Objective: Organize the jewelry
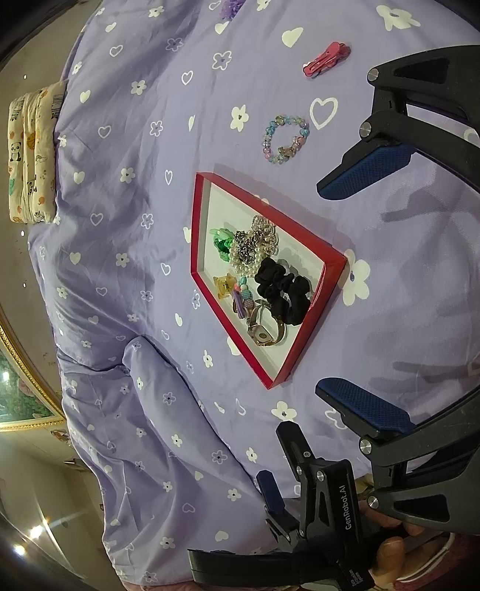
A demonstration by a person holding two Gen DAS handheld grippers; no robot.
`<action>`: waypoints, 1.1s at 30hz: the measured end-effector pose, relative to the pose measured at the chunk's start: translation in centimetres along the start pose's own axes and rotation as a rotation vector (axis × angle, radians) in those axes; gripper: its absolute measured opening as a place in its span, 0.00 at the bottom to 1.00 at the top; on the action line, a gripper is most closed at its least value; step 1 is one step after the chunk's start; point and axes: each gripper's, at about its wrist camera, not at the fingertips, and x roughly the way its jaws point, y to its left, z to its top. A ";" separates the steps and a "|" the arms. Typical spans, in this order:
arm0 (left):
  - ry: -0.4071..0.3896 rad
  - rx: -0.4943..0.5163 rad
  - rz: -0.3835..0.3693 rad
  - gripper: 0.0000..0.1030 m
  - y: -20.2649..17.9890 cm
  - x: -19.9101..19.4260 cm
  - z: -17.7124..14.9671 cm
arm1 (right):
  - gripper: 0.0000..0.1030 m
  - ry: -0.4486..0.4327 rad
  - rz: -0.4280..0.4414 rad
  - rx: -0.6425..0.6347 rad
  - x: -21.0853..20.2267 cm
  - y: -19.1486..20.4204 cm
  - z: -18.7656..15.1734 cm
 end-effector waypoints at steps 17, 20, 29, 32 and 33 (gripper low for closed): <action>0.016 -0.010 -0.005 1.00 0.3 0.1 0.0 | 0.96 -0.004 0.004 -0.005 -0.4 0.5 0.3; 0.016 -0.013 -0.006 1.00 0.3 0.2 0.0 | 0.96 -0.004 0.005 -0.009 -0.3 0.6 0.3; 0.013 -0.020 0.001 1.00 0.3 0.2 -0.1 | 0.96 -0.003 0.009 -0.007 -0.2 0.6 0.3; 0.014 -0.018 -0.001 1.00 0.3 0.2 -0.1 | 0.96 -0.002 0.008 -0.008 -0.1 0.6 0.3; 0.014 -0.019 -0.002 1.00 0.3 0.2 -0.1 | 0.96 -0.002 0.008 -0.008 -0.2 0.6 0.3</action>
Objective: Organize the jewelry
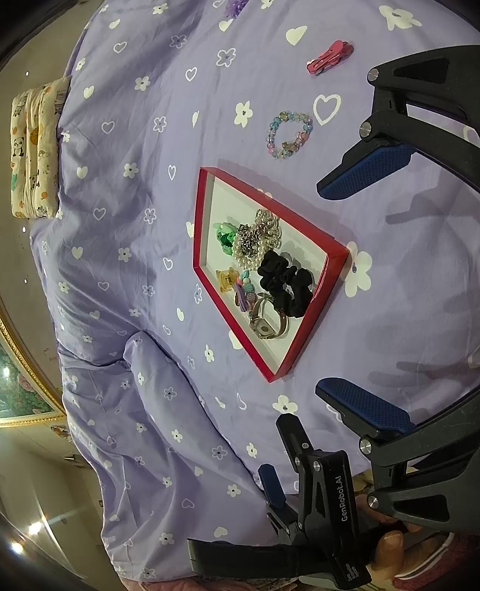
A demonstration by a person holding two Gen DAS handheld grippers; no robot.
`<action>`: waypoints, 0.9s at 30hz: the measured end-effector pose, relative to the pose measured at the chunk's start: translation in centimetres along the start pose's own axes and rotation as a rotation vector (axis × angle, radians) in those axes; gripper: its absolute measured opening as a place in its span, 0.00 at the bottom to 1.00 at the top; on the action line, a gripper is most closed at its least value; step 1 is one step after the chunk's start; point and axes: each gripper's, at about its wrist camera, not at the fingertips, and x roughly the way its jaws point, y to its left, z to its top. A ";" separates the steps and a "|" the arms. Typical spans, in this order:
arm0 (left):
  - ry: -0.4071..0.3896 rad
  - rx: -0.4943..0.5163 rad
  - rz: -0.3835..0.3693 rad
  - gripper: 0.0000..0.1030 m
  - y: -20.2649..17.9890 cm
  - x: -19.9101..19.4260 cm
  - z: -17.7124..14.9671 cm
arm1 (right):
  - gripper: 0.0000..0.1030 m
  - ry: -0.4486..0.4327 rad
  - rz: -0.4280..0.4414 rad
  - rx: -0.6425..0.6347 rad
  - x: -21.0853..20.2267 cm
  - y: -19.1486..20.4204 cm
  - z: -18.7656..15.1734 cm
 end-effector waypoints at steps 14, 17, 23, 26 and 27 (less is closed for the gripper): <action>0.002 0.005 -0.002 1.00 -0.1 0.0 -0.1 | 0.96 -0.004 0.008 -0.001 -0.1 0.3 0.2; 0.002 0.004 -0.001 1.00 -0.1 0.0 -0.1 | 0.96 -0.005 0.009 -0.002 -0.1 0.3 0.2; 0.004 0.005 -0.003 1.00 -0.1 0.1 -0.1 | 0.96 -0.006 0.010 -0.001 -0.1 0.3 0.2; 0.004 0.004 0.000 1.00 0.0 0.0 -0.1 | 0.96 -0.006 0.011 -0.003 -0.1 0.4 0.2; 0.004 0.003 0.001 1.00 0.1 0.0 -0.1 | 0.96 -0.007 0.012 -0.004 -0.2 0.4 0.2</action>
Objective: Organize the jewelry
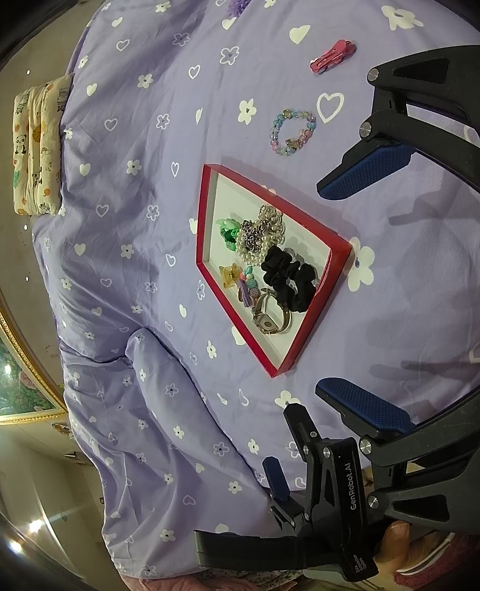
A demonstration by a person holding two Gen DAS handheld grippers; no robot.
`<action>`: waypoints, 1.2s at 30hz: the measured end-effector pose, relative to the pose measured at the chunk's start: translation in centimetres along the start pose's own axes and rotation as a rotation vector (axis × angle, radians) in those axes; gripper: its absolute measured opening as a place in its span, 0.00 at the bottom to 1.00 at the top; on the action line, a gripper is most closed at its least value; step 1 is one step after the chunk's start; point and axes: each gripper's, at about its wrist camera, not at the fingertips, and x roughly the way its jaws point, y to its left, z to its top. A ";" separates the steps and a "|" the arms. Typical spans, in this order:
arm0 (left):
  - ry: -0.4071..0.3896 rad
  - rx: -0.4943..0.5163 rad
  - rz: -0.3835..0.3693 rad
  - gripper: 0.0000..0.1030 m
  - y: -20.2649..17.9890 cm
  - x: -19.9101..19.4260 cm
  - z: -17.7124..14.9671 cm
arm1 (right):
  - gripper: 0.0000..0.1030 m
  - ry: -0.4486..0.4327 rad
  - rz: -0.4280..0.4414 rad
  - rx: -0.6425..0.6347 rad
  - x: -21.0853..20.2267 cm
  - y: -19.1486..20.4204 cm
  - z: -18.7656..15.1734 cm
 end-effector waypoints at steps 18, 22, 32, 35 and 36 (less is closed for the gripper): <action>-0.019 0.015 0.021 1.00 -0.4 -0.2 0.0 | 0.96 -0.006 0.003 -0.002 -0.2 0.4 0.2; -0.017 0.016 0.023 1.00 -0.4 -0.2 0.1 | 0.96 -0.005 0.004 -0.001 -0.2 0.4 0.2; -0.016 0.017 0.025 1.00 -0.5 -0.1 0.0 | 0.96 -0.005 0.004 0.000 -0.2 0.5 0.2; -0.017 0.016 0.024 1.00 -0.5 -0.1 0.0 | 0.96 -0.006 0.004 -0.001 -0.2 0.4 0.2; -0.016 0.016 0.024 1.00 -0.5 -0.1 0.0 | 0.96 -0.005 0.004 -0.001 -0.2 0.4 0.2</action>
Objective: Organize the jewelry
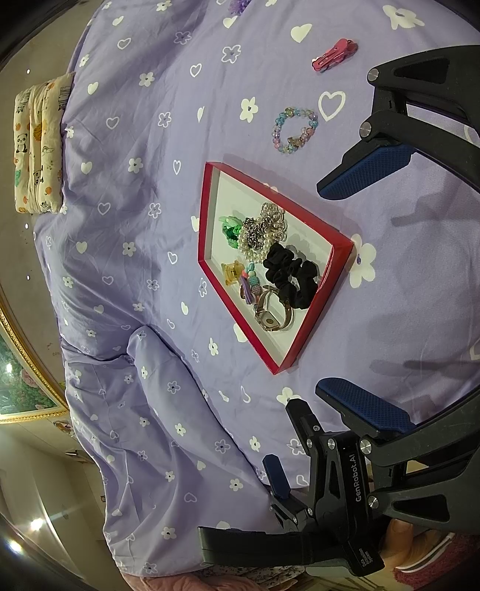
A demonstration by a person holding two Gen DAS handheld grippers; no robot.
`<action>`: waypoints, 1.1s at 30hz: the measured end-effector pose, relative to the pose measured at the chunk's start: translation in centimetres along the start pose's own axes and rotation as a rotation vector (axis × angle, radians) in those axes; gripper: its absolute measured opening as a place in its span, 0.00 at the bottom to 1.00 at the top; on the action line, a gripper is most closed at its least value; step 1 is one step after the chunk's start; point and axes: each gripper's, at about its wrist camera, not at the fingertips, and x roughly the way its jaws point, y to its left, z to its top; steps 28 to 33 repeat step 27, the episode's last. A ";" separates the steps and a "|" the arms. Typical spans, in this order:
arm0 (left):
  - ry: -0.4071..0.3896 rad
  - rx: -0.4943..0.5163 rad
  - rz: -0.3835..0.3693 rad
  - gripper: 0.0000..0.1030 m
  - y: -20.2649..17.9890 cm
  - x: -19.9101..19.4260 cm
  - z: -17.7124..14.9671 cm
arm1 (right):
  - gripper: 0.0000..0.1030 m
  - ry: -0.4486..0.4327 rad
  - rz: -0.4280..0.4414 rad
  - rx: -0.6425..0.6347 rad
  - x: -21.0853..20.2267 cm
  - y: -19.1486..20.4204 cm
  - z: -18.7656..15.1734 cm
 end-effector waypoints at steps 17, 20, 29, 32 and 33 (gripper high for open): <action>0.006 0.007 -0.004 1.00 -0.2 0.5 0.0 | 0.96 0.003 0.004 0.005 0.0 -0.1 0.0; 0.011 0.007 -0.006 1.00 -0.2 0.7 0.1 | 0.96 0.005 0.003 0.005 0.1 0.0 0.1; 0.013 0.009 -0.012 1.00 -0.4 0.9 0.3 | 0.96 0.009 0.007 0.013 0.4 -0.4 0.1; 0.013 0.009 -0.012 1.00 -0.4 0.9 0.3 | 0.96 0.009 0.007 0.013 0.4 -0.4 0.1; 0.013 0.009 -0.012 1.00 -0.4 0.9 0.3 | 0.96 0.009 0.007 0.013 0.4 -0.4 0.1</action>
